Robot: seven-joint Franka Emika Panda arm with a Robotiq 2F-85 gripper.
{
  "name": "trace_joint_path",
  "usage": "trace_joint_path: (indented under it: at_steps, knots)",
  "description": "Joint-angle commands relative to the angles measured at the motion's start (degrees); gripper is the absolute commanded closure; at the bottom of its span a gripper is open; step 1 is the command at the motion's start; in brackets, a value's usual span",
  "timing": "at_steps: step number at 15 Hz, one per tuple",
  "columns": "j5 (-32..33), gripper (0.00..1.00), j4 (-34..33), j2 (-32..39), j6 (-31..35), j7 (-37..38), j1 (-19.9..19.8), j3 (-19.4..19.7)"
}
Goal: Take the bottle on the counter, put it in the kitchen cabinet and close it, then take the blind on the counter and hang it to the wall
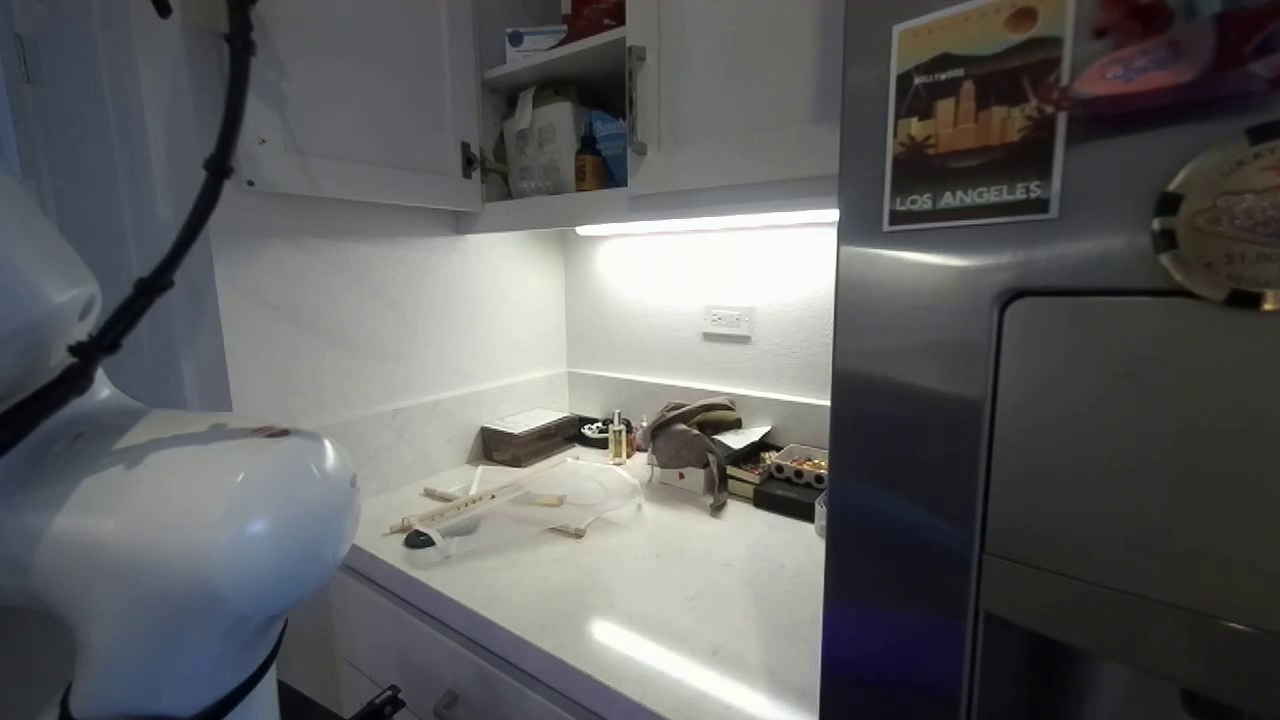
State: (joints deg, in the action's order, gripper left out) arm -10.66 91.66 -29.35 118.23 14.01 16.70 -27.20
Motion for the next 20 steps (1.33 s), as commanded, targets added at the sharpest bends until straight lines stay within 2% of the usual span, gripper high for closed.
trace_joint_path:
  at_steps: [1,10,11,12,16,17,18,19,20]
  knots:
    - [2.46,0.00,0.91,-0.14,2.70,2.54,-1.52,-0.80]
    - [8.71,0.00,5.40,0.45,12.24,8.30,-4.83,-3.90]
    - [9.67,0.22,5.83,0.45,13.31,9.35,-5.39,-4.51]
    - [10.92,0.26,6.45,0.23,14.55,10.60,-6.10,-5.18]
    - [14.47,0.58,8.15,-1.61,16.46,14.34,-8.27,-6.85]
    - [14.95,0.49,8.30,-2.24,16.00,14.96,-8.59,-6.87]
    - [15.07,0.18,8.77,-2.96,15.67,15.00,-8.95,-6.57]
    - [15.07,0.17,9.65,-3.81,15.60,15.11,-9.14,-5.98]
    - [15.49,0.11,9.99,-4.28,15.40,15.27,-9.77,-5.93]
